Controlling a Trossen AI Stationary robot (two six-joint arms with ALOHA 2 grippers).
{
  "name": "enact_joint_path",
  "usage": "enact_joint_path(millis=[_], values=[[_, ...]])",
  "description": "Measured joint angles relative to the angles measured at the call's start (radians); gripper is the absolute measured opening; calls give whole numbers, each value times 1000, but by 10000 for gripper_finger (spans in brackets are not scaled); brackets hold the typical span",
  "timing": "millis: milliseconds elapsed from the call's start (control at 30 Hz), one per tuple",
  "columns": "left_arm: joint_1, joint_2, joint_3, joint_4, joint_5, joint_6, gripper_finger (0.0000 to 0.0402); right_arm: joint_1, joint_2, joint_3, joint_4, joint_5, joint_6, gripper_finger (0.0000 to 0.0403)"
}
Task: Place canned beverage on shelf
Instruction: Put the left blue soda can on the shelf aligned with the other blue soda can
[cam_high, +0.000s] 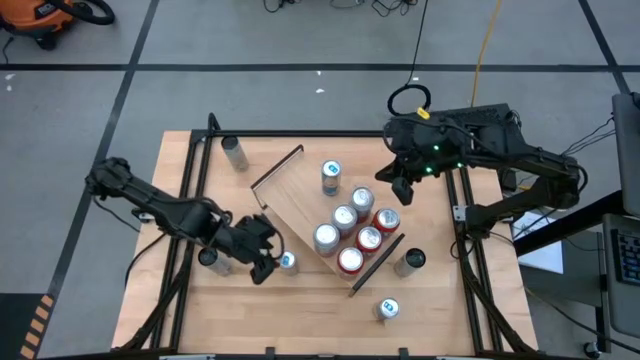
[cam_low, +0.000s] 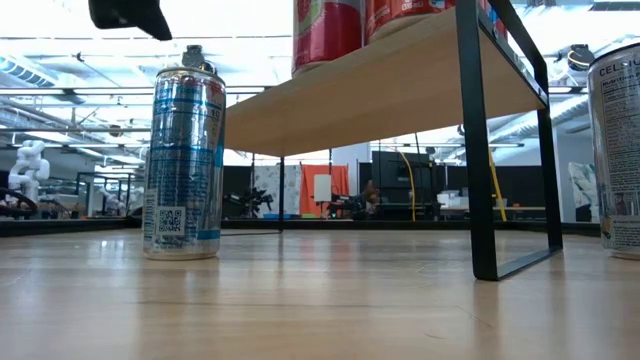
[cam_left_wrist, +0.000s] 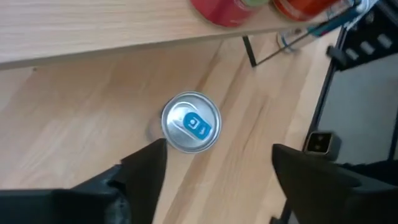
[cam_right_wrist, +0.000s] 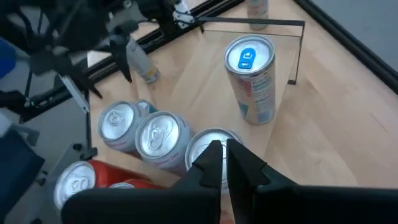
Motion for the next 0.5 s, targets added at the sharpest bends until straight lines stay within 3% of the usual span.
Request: enact_joint_path(millis=[200, 500], values=[[0, 49, 0, -13, 0, 83, 388, 47, -48, 0, 0, 95, 107, 0], [0, 143, 0, 25, -33, 128, 388, 88, -101, 0, 0, 112, 165, 0]])
